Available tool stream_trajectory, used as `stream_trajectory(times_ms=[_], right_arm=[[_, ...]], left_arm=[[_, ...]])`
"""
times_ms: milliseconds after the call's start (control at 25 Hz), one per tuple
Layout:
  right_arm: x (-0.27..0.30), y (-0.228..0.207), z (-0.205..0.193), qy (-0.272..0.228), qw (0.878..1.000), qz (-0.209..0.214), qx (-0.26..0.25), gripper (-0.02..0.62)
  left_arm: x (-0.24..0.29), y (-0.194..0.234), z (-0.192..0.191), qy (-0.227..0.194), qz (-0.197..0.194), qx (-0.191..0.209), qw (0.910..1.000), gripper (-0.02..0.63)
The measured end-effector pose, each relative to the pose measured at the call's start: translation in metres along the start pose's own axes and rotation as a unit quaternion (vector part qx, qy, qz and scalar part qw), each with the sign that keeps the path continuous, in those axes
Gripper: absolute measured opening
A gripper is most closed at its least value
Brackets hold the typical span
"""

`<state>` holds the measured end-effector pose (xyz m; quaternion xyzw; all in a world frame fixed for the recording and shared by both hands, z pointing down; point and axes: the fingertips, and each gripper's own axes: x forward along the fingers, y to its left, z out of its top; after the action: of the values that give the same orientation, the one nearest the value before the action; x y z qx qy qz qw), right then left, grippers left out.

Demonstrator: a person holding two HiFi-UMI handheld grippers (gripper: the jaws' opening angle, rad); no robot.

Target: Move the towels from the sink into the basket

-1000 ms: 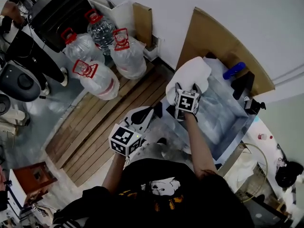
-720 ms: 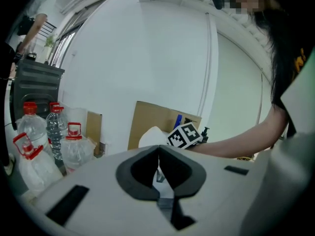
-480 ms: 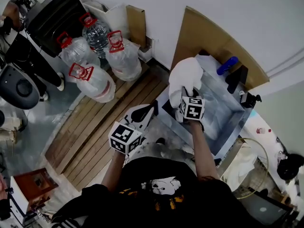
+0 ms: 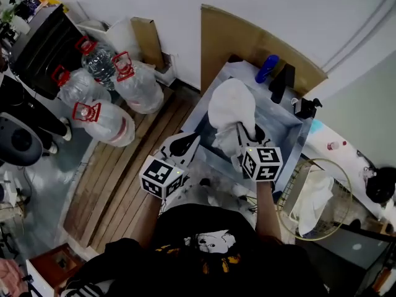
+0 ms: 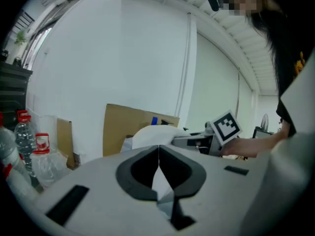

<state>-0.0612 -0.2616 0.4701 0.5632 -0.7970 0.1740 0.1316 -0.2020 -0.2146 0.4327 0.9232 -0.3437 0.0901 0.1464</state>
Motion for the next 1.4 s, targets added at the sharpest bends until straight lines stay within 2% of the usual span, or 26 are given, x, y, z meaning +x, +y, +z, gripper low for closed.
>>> stream_trajectory(times_ms=[200, 400, 760, 880, 1080, 1400], right_arm=[[-0.061, -0.030, 0.017, -0.038, 0.998, -0.028, 0.031, 0.109], [-0.126, -0.068, 0.026, -0.075, 0.994, -0.063, 0.045, 0.109], [-0.270, -0.171, 0.012, -0.120, 0.974, -0.177, 0.075, 0.109], [-0.319, -0.208, -0.006, -0.123, 0.965, -0.216, 0.083, 0.109], [-0.395, -0.262, -0.052, -0.109, 0.944, -0.290, 0.110, 0.109], [-0.485, -0.324, -0.158, -0.054, 0.915, -0.368, 0.159, 0.109]], left_arm=[[0.032, -0.038, 0.005, 0.006, -0.048, 0.014, 0.9988, 0.008], [0.070, -0.096, 0.012, 0.011, -0.109, 0.038, 0.9933, 0.008], [0.143, -0.240, 0.010, 0.027, -0.231, 0.066, 0.9702, 0.008], [0.164, -0.295, 0.001, 0.035, -0.271, 0.074, 0.9590, 0.008], [0.194, -0.380, -0.012, 0.054, -0.338, 0.090, 0.9354, 0.008], [0.227, -0.488, -0.035, 0.076, -0.400, 0.111, 0.9066, 0.008]])
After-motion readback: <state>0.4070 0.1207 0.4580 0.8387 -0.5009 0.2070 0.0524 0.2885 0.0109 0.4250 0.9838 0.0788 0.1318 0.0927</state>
